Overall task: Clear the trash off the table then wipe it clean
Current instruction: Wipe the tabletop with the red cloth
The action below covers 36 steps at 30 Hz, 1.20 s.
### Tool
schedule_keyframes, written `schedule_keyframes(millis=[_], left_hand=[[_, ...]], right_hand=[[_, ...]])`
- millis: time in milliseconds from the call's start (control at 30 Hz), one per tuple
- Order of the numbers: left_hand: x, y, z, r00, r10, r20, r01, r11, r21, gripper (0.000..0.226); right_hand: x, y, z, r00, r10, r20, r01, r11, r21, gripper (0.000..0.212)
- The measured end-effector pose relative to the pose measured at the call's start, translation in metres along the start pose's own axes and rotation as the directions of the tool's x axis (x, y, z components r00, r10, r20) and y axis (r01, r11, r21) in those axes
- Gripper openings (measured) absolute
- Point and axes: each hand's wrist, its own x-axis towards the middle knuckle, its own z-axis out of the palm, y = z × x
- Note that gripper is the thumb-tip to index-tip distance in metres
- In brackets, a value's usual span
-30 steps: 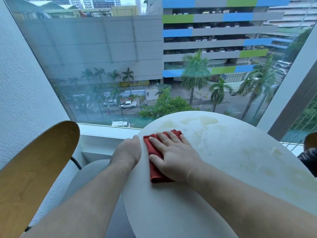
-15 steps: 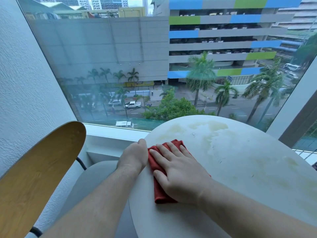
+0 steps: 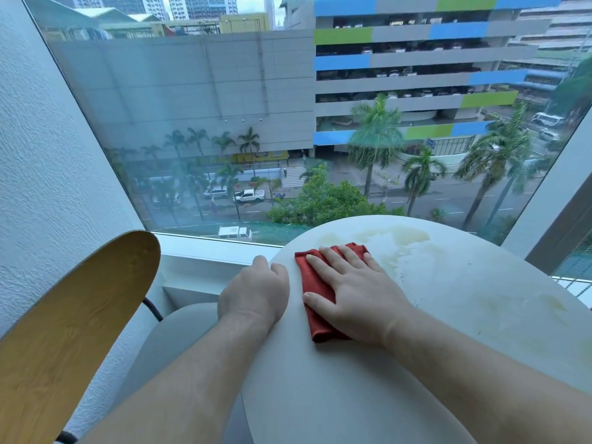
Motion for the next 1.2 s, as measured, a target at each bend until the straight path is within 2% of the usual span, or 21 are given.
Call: schedule_keyframes(millis=[133,300,433,600,767,933,1200], left_hand=[[0.008,0.007,0.000,0.996,0.083,0.014,-0.083,0.996,0.040,0.040],[0.025,0.017,-0.003,0.988,0.127,0.089,-0.123,0.991,-0.054,0.038],[0.032,0.020,-0.004,0.981,0.147,0.125,-0.132,0.984,-0.120,0.040],[0.030,0.019,-0.005,0.982,0.149,0.115,-0.130,0.978,-0.161,0.049],[0.038,0.016,0.001,0.989,0.081,0.122,-0.075,0.996,-0.055,0.045],[0.042,0.017,0.004,0.988,0.061,0.138,-0.062,0.998,0.007,0.038],[0.041,0.018,0.006,0.992,0.084,0.098,-0.088,0.995,0.046,0.046]], right_hand=[[-0.023,0.008,-0.003,0.999,-0.012,0.036,0.012,1.000,0.011,0.075],[-0.030,-0.007,0.000,0.995,-0.092,0.024,0.092,0.996,0.008,0.068],[0.002,-0.016,0.004,0.991,-0.130,-0.018,0.130,0.991,0.002,0.066],[0.049,-0.006,0.006,0.996,-0.074,-0.042,0.075,0.997,0.022,0.064],[0.054,0.020,-0.003,1.000,0.020,-0.012,-0.020,1.000,-0.002,0.069],[0.016,0.032,-0.005,0.997,0.074,-0.001,-0.074,0.997,0.000,0.073],[-0.008,-0.001,0.003,1.000,-0.018,-0.002,0.018,1.000,0.011,0.073]])
